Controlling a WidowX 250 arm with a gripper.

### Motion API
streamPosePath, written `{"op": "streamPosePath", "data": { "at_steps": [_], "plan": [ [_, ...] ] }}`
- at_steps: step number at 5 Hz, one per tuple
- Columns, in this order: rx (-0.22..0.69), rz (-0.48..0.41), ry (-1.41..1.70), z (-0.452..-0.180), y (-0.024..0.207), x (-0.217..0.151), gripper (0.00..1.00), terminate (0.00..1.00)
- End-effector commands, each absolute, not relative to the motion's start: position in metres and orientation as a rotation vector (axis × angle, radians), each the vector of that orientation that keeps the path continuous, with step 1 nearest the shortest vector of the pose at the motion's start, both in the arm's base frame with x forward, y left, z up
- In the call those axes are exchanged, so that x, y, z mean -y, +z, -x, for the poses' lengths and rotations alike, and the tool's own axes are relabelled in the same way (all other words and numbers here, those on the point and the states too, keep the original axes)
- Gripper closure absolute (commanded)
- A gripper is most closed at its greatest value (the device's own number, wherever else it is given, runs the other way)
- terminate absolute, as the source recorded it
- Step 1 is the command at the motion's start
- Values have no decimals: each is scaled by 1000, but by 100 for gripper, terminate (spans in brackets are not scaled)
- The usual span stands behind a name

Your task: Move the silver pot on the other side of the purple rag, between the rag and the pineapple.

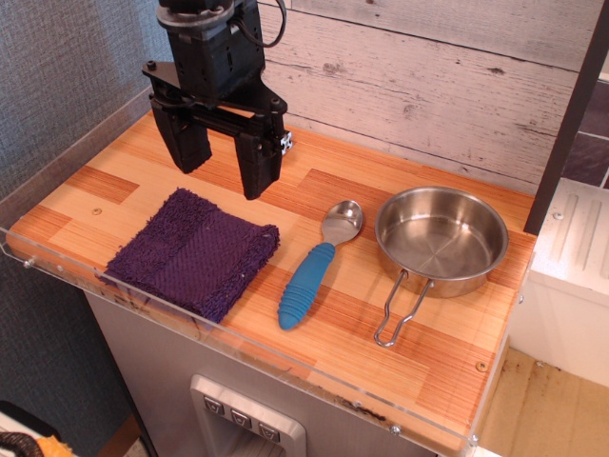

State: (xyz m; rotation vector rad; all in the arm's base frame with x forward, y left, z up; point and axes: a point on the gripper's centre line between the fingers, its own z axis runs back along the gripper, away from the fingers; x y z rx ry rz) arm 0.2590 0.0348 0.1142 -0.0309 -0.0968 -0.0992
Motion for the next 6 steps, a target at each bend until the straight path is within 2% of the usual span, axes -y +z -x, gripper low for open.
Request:
{"op": "streamPosePath", "data": {
  "at_steps": [1, 4, 5, 6],
  "plan": [
    [97, 31, -99, -259, 114, -35, 0, 0],
    [124, -66, -203, -296, 99, 37, 0, 0],
    [187, -47, -181, -314, 85, 47, 0, 0],
    [215, -2, -161, -332, 68, 53, 0, 0]
  ]
}}
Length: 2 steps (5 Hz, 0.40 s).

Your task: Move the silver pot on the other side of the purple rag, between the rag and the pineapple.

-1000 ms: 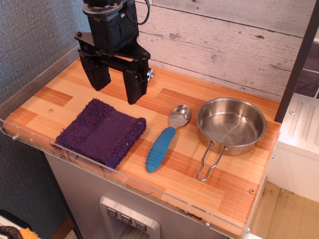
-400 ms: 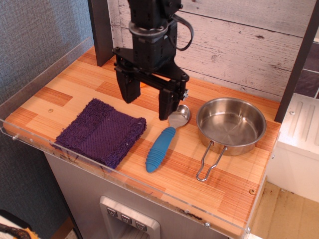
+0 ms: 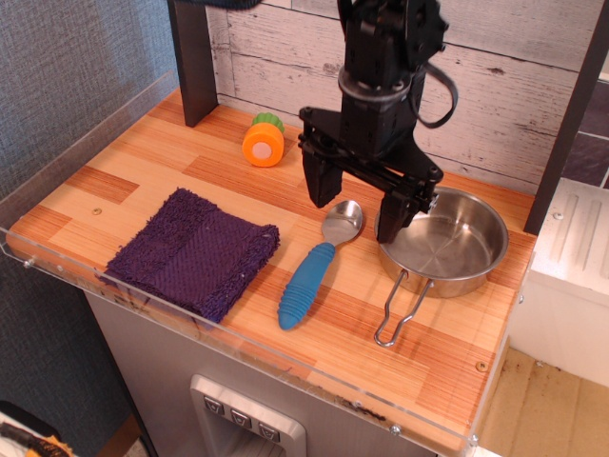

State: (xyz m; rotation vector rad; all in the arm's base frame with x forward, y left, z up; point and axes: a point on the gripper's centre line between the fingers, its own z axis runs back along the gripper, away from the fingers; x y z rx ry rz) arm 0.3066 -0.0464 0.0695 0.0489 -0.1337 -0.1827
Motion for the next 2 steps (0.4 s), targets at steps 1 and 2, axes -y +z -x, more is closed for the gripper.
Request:
{"op": "streamPosePath", "data": {
  "at_steps": [1, 2],
  "plan": [
    [214, -5, -126, -344, 49, 52, 0, 0],
    [202, 20, -99, -352, 34, 49, 0, 0]
  ]
}}
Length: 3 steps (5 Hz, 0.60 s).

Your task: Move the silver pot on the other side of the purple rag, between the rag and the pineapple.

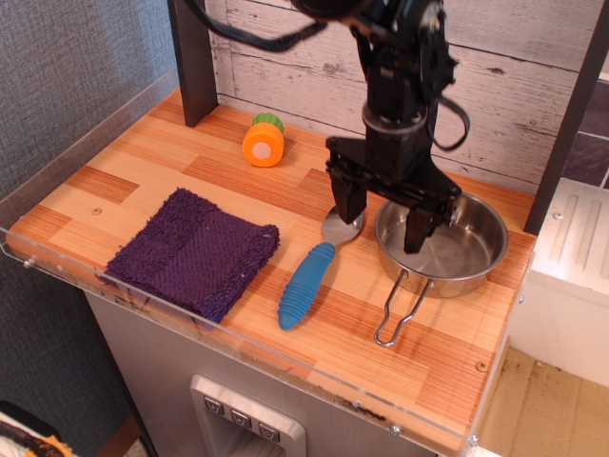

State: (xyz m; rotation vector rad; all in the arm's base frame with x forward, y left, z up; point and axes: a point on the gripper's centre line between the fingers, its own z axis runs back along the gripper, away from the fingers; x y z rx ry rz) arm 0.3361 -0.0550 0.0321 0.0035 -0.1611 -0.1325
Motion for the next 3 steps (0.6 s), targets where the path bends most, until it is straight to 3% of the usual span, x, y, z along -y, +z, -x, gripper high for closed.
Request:
{"op": "streamPosePath", "data": {
  "at_steps": [1, 3],
  "plan": [
    [207, 28, -94, -355, 26, 53, 100, 0],
    [241, 48, -85, -357, 35, 63, 100, 0]
  ]
}}
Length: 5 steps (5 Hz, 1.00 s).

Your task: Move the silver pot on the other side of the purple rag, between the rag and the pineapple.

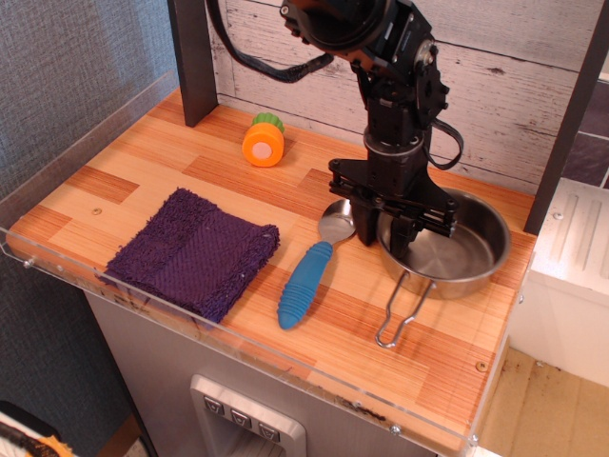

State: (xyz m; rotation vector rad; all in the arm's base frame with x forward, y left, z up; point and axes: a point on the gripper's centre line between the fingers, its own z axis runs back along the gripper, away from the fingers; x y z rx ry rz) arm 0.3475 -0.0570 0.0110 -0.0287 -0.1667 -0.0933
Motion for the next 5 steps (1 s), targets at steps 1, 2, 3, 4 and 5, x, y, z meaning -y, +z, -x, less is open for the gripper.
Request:
{"op": "streamPosePath", "data": {
  "at_steps": [1, 2, 3, 4, 5],
  "plan": [
    [270, 74, -92, -356, 54, 60, 100, 0],
    [332, 120, -66, -347, 83, 42, 100, 0],
    [378, 177, -21, -334, 105, 9, 100, 0],
    [345, 154, 9, -317, 119, -33, 100, 0],
    [266, 121, 42, -302, 128, -75, 100, 0]
  ]
}}
